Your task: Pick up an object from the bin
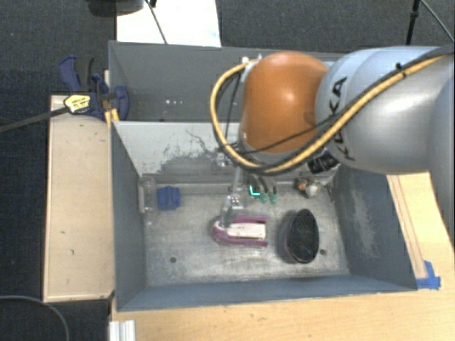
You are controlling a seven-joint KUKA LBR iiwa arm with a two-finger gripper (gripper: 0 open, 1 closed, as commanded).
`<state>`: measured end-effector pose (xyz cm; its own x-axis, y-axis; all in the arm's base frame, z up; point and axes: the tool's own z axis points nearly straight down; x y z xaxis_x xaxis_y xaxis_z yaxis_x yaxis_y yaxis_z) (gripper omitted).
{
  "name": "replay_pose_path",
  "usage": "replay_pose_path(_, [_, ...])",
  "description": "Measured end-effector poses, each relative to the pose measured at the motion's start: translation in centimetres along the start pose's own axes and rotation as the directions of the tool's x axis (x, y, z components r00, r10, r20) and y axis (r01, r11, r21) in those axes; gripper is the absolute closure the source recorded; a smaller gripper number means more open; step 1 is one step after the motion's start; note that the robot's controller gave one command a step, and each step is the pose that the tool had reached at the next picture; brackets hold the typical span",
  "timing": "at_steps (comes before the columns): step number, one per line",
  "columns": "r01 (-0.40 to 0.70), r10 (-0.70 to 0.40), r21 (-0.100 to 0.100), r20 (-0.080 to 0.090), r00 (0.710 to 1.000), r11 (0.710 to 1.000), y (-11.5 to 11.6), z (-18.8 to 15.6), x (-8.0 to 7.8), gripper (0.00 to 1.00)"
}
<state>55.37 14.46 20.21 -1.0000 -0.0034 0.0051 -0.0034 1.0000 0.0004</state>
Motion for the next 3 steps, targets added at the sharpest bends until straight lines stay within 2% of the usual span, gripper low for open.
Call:
replay_pose_path(1, [-0.02, 0.02, 0.0, 0.002, 1.0, 1.0, -7.3, 13.5, 0.8, 0.0])
replay_pose_path(2, [-0.069, 0.069, -0.001, 0.005, 0.998, 0.998, -6.6, 10.1, 3.5, 0.0])
replay_pose_path(3, [-0.083, 0.083, -0.002, 0.009, 0.996, 0.997, -7.0, 9.0, 3.8, 0.0])
